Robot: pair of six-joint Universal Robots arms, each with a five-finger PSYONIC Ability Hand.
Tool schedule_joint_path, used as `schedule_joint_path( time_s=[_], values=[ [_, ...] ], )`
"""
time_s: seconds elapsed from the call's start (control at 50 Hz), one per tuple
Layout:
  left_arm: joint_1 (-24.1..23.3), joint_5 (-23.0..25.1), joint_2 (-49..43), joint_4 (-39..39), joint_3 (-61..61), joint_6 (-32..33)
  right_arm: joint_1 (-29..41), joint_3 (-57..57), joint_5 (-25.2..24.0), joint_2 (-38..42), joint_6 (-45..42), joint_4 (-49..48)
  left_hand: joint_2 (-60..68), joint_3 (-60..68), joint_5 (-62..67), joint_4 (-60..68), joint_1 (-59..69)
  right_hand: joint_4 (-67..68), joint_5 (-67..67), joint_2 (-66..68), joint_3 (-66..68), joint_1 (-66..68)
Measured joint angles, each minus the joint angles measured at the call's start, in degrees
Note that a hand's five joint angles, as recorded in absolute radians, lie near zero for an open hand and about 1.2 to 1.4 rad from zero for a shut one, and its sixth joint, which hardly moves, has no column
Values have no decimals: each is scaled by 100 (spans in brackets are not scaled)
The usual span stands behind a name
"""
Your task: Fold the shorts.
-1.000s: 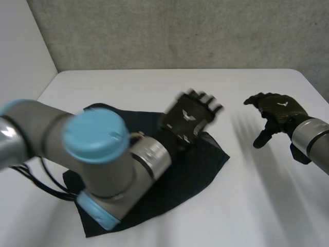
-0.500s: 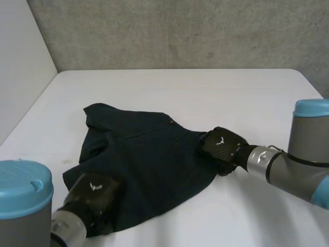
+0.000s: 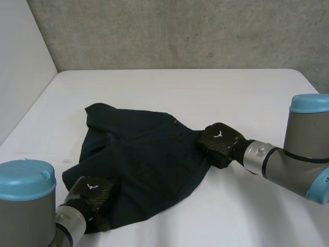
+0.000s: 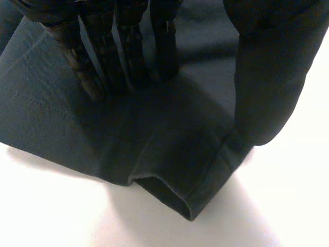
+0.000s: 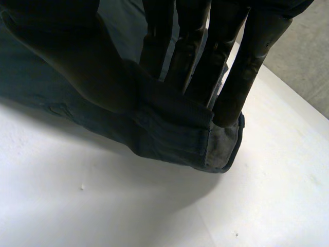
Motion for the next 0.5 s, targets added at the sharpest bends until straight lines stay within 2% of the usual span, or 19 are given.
schedule_joint_path(
  time_s=[0.16, 0.3, 0.38, 0.4, 0.44, 0.5],
  values=[
    [-6, -13, -218, 153, 1, 177, -22, 87, 289, -162, 243, -29, 57, 57, 84, 91, 101, 0, 0, 0, 0, 0],
    [-67, -33, -130, 128, -67, 363, 15, 74, 911, -183, 307, -122, 490, 475, 465, 481, 242, 0, 0, 0, 0, 0],
    [-89, -37, 5, 127, -130, 379, 32, 64, 1091, -180, 430, -149, 2830, 2719, 2678, 2731, 1971, 0, 0, 0, 0, 0],
    [-91, -37, 22, 128, -135, 380, 33, 63, 1098, -180, 444, -150, 2830, 2719, 2678, 2731, 1971, 0, 0, 0, 0, 0],
    [-102, -43, 136, 131, -141, 379, 40, 57, 1131, -188, 527, -150, 3940, 3888, 3886, 3934, 3470, 0, 0, 0, 0, 0],
    [-109, -55, 277, 135, -130, 378, 44, 53, 1142, -204, 577, -148, 4131, 4067, 4067, 4145, 3642, 0, 0, 0, 0, 0]
  ],
)
